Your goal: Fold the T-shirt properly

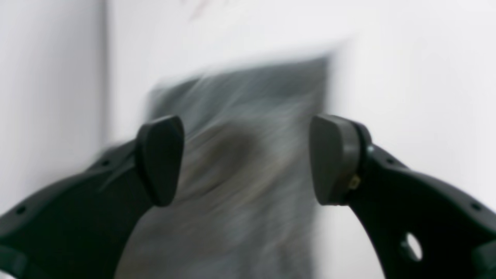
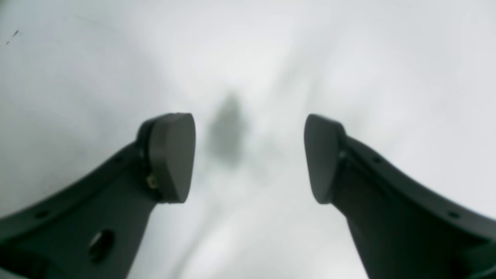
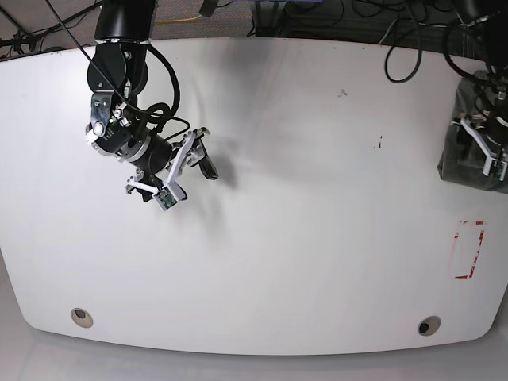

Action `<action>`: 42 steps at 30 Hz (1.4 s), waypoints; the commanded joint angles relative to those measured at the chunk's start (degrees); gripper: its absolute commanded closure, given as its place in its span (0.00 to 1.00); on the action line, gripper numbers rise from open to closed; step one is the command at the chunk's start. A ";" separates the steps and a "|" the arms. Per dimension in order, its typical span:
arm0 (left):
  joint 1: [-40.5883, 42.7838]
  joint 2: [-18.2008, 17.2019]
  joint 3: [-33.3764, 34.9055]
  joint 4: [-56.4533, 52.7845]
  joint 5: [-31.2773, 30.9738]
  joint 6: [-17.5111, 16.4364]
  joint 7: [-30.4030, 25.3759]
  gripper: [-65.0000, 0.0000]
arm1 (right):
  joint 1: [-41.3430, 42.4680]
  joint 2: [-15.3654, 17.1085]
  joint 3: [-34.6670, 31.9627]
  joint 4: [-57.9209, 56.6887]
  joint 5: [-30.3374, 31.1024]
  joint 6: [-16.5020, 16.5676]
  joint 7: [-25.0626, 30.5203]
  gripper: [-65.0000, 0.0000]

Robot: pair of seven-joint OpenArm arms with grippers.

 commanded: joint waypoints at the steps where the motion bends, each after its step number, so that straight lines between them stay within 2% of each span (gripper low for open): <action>1: -0.58 2.03 3.39 2.28 1.43 5.54 -5.91 0.32 | 0.95 2.43 0.85 0.93 -0.74 0.32 4.71 0.36; 5: -0.58 6.86 11.21 2.63 6.71 12.13 -15.84 0.32 | -1.33 2.96 1.20 0.14 -6.46 0.32 13.76 0.36; 9: -0.49 13.63 15.34 0.52 12.51 17.23 -25.86 0.32 | -3.97 2.87 3.31 -3.29 -13.76 0.32 28.18 0.36; 14: 1.80 21.02 16.84 -0.62 16.11 18.11 -35.36 0.32 | -7.75 1.20 9.11 -9.09 -19.03 0.32 46.46 0.36; 16: 2.85 23.22 17.01 -0.62 16.38 18.11 -37.47 0.32 | -8.72 1.20 11.13 -11.20 -18.94 0.32 50.07 0.36; 18: 4.61 25.50 18.68 -0.19 16.38 18.11 -38.70 0.32 | -9.33 1.20 12.71 -12.87 -18.94 0.32 51.56 0.36; 23: 13.75 27.08 22.99 5.88 16.20 18.11 -38.87 0.32 | -15.49 1.11 16.49 -11.82 -18.68 0.32 52.18 0.36; 25: 16.48 27.88 24.40 7.20 16.20 18.55 -38.87 0.32 | -17.07 1.11 17.64 -11.29 -16.83 0.32 52.18 0.36; 27: 20.96 28.75 25.54 9.40 16.20 19.25 -38.96 0.32 | -20.67 1.29 18.78 -10.23 -12.44 0.32 51.83 0.36; 37: 39.77 28.75 27.12 15.11 15.76 19.34 -39.22 0.32 | -38.17 1.03 23.97 -4.17 -4.09 0.32 52.09 0.36; 42: 45.93 28.49 26.77 14.94 15.76 19.34 -39.22 0.32 | -45.64 0.94 24.41 -4.69 1.01 0.32 52.18 0.36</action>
